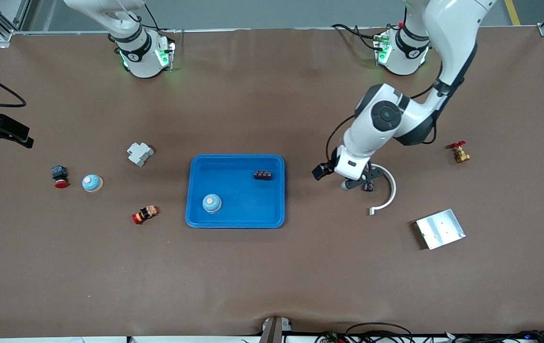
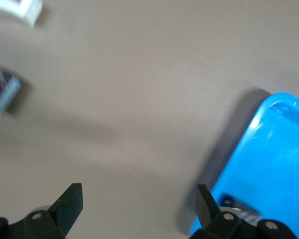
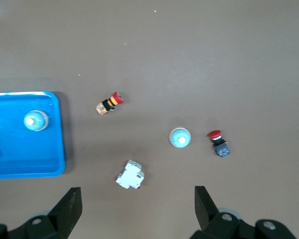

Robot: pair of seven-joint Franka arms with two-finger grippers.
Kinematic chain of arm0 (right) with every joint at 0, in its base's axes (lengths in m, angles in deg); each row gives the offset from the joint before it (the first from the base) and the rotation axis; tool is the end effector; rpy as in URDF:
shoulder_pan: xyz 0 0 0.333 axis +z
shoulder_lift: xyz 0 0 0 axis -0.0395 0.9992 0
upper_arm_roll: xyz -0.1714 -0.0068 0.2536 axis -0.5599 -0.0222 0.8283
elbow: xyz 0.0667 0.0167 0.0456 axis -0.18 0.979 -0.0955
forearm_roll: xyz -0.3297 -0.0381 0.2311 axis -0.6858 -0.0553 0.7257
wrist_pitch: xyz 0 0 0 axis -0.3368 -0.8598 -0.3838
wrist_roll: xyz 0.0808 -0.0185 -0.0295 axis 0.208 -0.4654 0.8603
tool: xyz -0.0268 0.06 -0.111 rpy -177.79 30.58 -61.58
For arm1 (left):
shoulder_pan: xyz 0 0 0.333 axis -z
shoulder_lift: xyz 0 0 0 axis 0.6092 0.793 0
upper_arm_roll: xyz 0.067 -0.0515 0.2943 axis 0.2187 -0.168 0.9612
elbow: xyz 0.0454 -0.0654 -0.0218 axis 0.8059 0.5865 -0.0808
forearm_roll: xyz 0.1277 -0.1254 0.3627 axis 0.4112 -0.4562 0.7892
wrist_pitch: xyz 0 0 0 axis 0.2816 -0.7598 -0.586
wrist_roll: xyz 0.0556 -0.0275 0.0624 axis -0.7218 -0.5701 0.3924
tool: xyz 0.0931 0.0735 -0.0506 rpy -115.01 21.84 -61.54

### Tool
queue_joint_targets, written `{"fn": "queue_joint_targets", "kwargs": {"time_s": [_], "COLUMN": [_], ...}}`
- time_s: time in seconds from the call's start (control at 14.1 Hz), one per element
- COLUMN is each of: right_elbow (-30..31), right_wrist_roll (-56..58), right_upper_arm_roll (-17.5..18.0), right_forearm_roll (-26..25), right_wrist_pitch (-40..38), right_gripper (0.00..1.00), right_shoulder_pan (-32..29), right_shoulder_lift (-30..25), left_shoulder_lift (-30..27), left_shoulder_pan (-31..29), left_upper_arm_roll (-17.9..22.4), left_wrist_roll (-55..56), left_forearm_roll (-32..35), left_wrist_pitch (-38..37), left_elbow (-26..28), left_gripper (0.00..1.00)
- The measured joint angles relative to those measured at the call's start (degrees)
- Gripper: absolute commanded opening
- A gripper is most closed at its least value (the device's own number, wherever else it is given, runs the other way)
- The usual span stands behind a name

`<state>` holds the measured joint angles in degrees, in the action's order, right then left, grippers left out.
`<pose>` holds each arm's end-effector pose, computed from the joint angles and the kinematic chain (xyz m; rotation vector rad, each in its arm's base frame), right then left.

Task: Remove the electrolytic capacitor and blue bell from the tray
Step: 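Move the left gripper back to the tray and grasp the second capacitor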

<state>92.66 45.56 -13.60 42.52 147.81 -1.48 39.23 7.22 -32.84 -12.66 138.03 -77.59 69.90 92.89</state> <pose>0.5903 -0.0279 0.5959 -3.1358 0.0685 -0.0004 0.5204 -0.3484 0.2524 2.8167 0.7619 -0.0362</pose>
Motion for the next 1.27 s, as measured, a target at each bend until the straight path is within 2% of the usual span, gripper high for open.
{"fn": "queue_joint_targets", "kwargs": {"time_s": [0.14, 0.35, 0.57, 0.78, 1.27], "right_elbow": [0.0, 0.0, 0.02, 0.12, 0.22], "right_wrist_roll": [-0.01, -0.01, -0.01, -0.01, 0.0], "right_upper_arm_roll": [-0.38, -0.52, -0.48, -0.42, -0.42], "right_forearm_roll": [0.89, 1.12, 1.17, 1.2, 1.21], "right_wrist_pitch": [-0.25, -0.34, -0.35, -0.47, -0.47], "right_gripper": [1.0, 1.0, 1.0, 1.0, 1.0], "right_shoulder_pan": [-0.43, -0.77, -0.77, -0.77, -0.77], "right_shoulder_lift": [0.0, 0.0, 0.04, 0.11, 0.17], "left_shoulder_lift": [0.07, 2.1, 7.42, 13.36, 19.3], "left_shoulder_pan": [3.1, 8.01, 11.37, 14.17, 23.87], "left_upper_arm_roll": [0.0, 0.11, 0.27, 1.1, 9.96], "left_wrist_roll": [11.63, 28.87, 44.16, 54.69, 69.85], "left_forearm_roll": [0.08, 2.01, 6.36, 8.01, 8.1], "left_wrist_pitch": [-2.23, -11.27, -15.94, -17.19, -17.75], "left_elbow": [-1.88, -8.83, -16.27, -21.71, -31.58], "left_gripper": [1.0, 1.0, 1.0, 1.0, 1.0]}}
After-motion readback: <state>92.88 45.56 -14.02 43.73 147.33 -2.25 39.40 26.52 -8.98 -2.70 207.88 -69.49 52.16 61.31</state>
